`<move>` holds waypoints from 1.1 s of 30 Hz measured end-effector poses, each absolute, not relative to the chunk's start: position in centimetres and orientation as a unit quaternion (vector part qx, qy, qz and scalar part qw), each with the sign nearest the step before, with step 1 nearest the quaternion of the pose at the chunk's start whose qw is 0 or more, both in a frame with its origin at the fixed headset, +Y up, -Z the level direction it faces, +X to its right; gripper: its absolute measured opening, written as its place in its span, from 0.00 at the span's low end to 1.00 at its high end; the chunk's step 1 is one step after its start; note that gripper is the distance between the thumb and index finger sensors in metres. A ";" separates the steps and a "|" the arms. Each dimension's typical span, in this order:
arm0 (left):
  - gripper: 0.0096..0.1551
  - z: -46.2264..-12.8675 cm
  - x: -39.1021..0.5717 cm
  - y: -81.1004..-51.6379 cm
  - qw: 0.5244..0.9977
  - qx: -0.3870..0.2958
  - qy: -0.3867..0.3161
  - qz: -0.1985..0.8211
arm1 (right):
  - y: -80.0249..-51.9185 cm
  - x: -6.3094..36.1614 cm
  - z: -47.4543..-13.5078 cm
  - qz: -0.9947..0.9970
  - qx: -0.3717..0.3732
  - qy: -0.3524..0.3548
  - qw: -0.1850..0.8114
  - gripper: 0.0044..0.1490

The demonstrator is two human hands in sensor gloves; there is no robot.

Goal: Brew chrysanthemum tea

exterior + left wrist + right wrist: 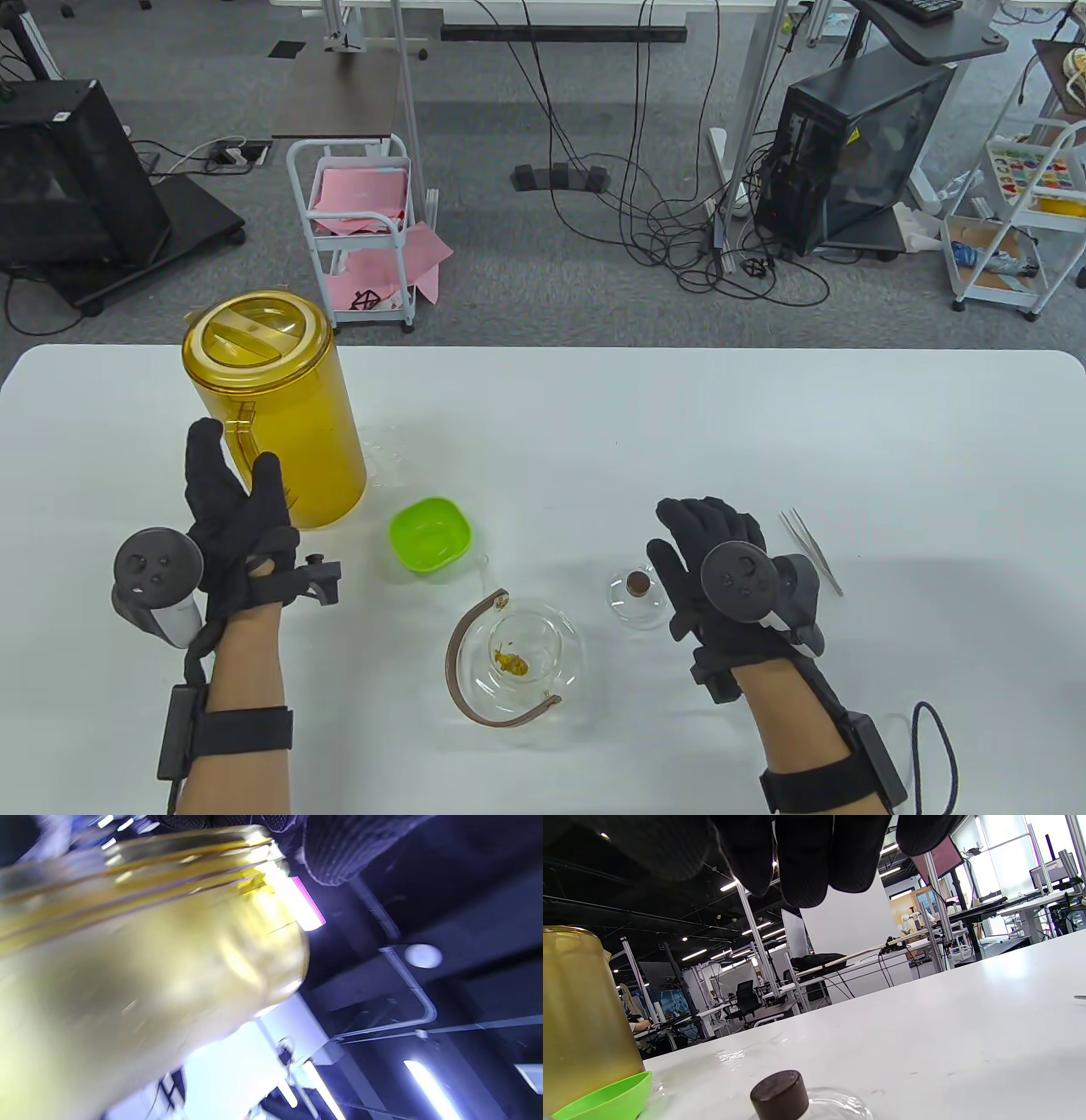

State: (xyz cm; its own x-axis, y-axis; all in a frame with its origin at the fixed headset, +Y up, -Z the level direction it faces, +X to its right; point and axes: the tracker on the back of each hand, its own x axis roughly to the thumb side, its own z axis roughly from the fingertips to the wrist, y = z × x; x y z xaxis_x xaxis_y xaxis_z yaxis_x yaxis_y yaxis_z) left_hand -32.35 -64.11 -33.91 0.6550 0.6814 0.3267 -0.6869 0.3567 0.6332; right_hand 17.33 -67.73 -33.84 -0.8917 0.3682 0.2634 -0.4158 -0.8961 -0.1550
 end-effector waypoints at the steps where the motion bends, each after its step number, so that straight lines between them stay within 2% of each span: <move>1: 0.45 -33.4 -31.6 -63.1 0.828 0.396 -0.025 0.395 | -67.7 17.3 -33.8 0.967 0.115 -0.105 0.203 0.38; 3: 0.35 -32.3 -29.7 -61.1 0.834 0.405 -0.061 0.370 | -67.6 17.4 -33.8 0.966 0.116 -0.107 0.203 0.38; 4: 0.32 -32.0 -28.6 -60.2 0.839 0.387 -0.090 0.372 | -67.6 17.4 -33.8 0.966 0.117 -0.108 0.203 0.38; 7: 0.30 -31.4 -25.9 -60.1 0.844 0.347 -0.147 0.381 | -67.6 17.6 -33.7 0.966 0.119 -0.111 0.202 0.38; 8: 0.30 -31.5 -25.0 -60.4 0.861 0.317 -0.167 0.360 | -67.6 17.8 -33.8 0.966 0.117 -0.111 0.201 0.38; 9: 0.31 -31.5 -24.4 -61.0 0.879 0.292 -0.169 0.337 | -67.6 17.9 -33.9 0.966 0.115 -0.110 0.203 0.38; 14: 0.31 -32.6 -23.4 -65.8 0.895 0.256 -0.169 0.323 | -68.0 17.8 -34.1 0.968 0.114 -0.105 0.197 0.38; 17: 0.31 -33.0 -23.1 -68.3 0.922 0.193 -0.177 0.286 | -68.4 17.5 -34.2 0.970 0.117 -0.099 0.189 0.38; 20: 0.31 -33.1 -23.0 -69.6 0.933 0.153 -0.174 0.276 | -68.6 17.2 -34.2 0.971 0.118 -0.094 0.186 0.38; 29: 0.31 -33.4 -22.7 -70.5 0.933 0.126 -0.178 0.287 | -69.7 15.9 -34.3 0.975 0.134 -0.076 0.159 0.37; 33: 0.31 -33.5 -22.9 -70.4 0.933 0.123 -0.175 0.291 | -70.9 15.2 -34.7 0.978 0.142 -0.041 0.144 0.34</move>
